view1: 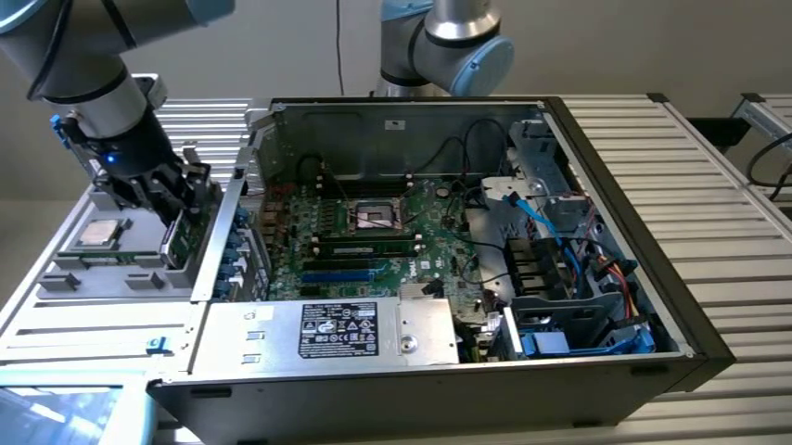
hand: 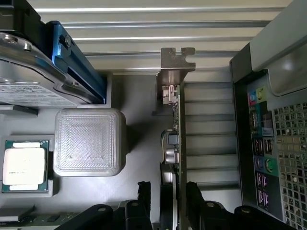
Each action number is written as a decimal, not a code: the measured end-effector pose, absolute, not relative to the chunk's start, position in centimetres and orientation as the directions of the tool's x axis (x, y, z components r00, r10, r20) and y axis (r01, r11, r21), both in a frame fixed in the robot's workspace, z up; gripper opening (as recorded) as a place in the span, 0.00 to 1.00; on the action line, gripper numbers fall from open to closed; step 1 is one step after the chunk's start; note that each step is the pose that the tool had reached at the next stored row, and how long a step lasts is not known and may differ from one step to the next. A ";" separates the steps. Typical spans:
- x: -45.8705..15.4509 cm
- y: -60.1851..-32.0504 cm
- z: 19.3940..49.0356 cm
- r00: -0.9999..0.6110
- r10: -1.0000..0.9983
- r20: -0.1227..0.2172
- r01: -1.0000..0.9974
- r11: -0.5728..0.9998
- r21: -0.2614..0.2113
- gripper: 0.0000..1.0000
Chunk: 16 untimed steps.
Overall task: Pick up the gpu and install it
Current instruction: 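Pick up the gpu and move the gpu toward the slot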
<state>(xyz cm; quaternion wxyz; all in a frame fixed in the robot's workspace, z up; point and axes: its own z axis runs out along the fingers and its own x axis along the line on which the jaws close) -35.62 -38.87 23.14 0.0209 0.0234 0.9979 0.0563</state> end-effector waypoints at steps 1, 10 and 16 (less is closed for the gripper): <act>-35.6 -38.9 23.1 -0.998 0.049 -0.040 0.044 0.993 0.114 0.44; -35.6 -39.0 22.7 -0.998 0.050 -0.043 0.044 0.992 0.122 0.44; -35.6 -39.0 22.6 -0.998 0.050 -0.043 0.044 0.991 0.126 0.35</act>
